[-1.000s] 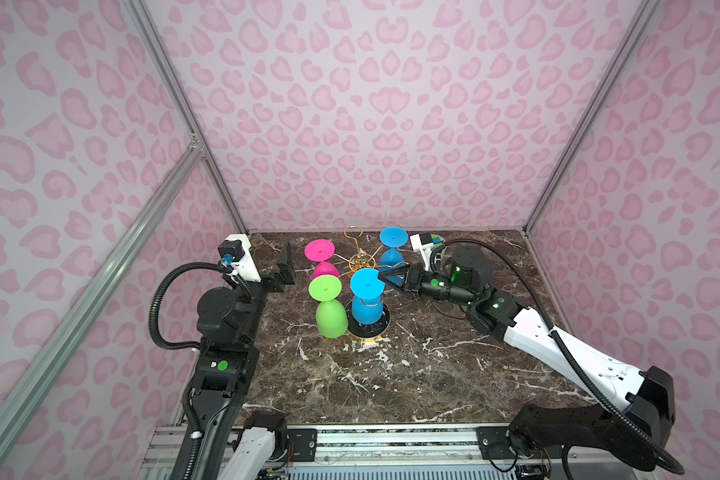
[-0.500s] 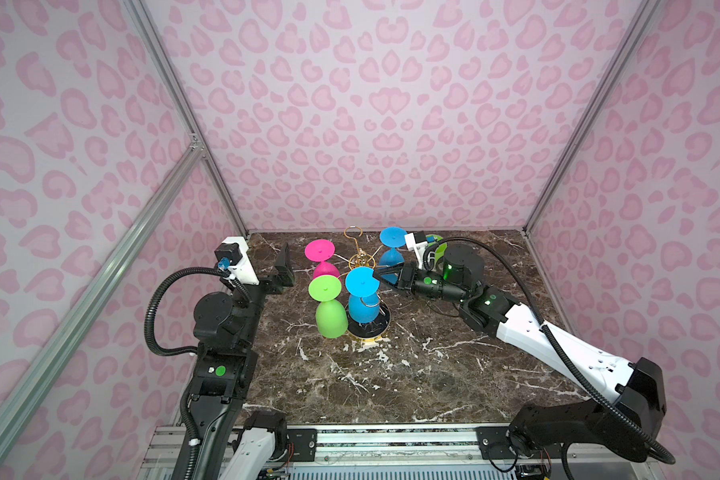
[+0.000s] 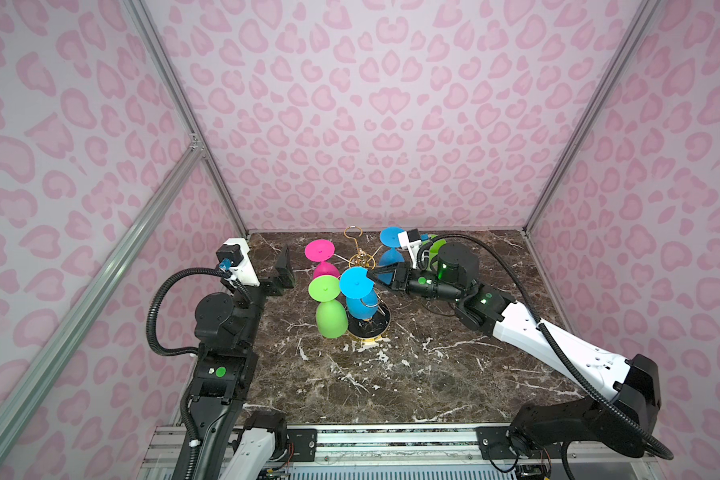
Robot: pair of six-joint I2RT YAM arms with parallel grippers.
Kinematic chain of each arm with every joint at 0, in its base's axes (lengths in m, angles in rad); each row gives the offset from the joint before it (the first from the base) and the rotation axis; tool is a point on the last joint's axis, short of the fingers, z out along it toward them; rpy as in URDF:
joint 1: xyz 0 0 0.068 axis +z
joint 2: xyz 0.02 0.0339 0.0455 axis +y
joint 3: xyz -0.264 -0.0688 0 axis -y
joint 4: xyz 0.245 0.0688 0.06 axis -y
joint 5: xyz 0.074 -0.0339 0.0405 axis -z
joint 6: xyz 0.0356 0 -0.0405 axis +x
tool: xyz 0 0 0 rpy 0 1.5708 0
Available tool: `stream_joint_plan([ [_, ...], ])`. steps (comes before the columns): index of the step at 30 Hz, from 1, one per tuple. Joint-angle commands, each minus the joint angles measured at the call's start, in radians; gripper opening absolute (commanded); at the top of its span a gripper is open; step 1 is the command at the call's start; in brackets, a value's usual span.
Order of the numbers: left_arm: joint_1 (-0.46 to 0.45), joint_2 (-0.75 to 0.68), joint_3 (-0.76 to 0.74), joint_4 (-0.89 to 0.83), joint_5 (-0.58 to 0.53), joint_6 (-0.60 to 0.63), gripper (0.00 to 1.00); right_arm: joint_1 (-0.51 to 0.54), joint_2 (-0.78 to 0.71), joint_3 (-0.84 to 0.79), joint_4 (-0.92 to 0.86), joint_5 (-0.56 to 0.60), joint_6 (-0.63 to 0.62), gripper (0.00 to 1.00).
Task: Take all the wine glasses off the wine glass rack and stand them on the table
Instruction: 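Pull the blue glass by its base off the rack hook with the right gripper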
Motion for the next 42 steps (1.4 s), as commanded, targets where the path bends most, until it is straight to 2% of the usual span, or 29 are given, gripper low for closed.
stream_joint_plan([
  [1, 0.002, -0.003, -0.003, 0.027, -0.003, 0.01, 0.97, 0.002, -0.004, -0.004, -0.007, 0.002, -0.019, 0.0],
  [10, 0.001, -0.003, -0.002, 0.025, -0.001, 0.007, 0.97, 0.045, -0.017, 0.029, -0.154, 0.034, -0.122, 0.0],
  [21, 0.002, -0.004, -0.002, 0.025, 0.002, -0.006, 0.97, 0.083, -0.052, 0.022, -0.234, 0.042, -0.168, 0.0],
  [36, 0.001, 0.019, 0.013, 0.031, 0.005, -0.041, 0.97, 0.084, -0.18, -0.057, -0.349, 0.119, -0.235, 0.0],
  [42, 0.001, 0.033, 0.03, 0.037, 0.019, -0.074, 0.97, 0.053, -0.25, -0.101, -0.393, 0.147, -0.238, 0.0],
])
